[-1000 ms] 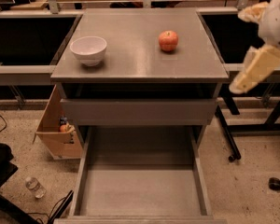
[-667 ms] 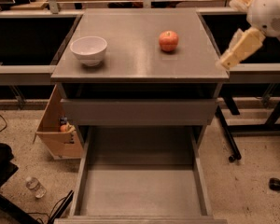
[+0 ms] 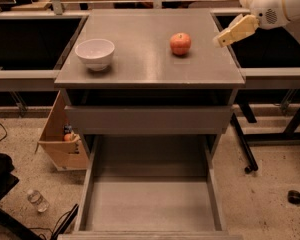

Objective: Place apple into middle drawer

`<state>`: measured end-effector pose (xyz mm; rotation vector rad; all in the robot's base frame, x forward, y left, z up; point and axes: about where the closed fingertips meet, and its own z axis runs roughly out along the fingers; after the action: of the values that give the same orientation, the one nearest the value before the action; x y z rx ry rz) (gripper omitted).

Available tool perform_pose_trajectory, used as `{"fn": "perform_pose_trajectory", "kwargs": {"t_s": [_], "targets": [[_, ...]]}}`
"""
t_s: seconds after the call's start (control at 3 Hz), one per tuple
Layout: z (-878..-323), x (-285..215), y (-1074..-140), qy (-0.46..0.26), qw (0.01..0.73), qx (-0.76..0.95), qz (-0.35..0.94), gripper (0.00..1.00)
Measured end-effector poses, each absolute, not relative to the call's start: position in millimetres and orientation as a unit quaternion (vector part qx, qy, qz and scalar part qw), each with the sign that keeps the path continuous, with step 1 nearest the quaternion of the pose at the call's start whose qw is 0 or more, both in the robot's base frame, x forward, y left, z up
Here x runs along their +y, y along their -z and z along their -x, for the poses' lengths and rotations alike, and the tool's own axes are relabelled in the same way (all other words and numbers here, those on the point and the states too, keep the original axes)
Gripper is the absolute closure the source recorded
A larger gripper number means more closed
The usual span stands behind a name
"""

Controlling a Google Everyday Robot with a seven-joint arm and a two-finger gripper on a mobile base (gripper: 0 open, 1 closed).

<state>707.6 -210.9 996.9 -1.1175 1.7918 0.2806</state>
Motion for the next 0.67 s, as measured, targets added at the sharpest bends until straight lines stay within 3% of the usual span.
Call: {"fn": "perform_pose_trajectory", "kwargs": {"t_s": [0.67], "targets": [[-738.4,-192.3,-981.8,-0.133,0.488,0.731,0.459,0.00]]}}
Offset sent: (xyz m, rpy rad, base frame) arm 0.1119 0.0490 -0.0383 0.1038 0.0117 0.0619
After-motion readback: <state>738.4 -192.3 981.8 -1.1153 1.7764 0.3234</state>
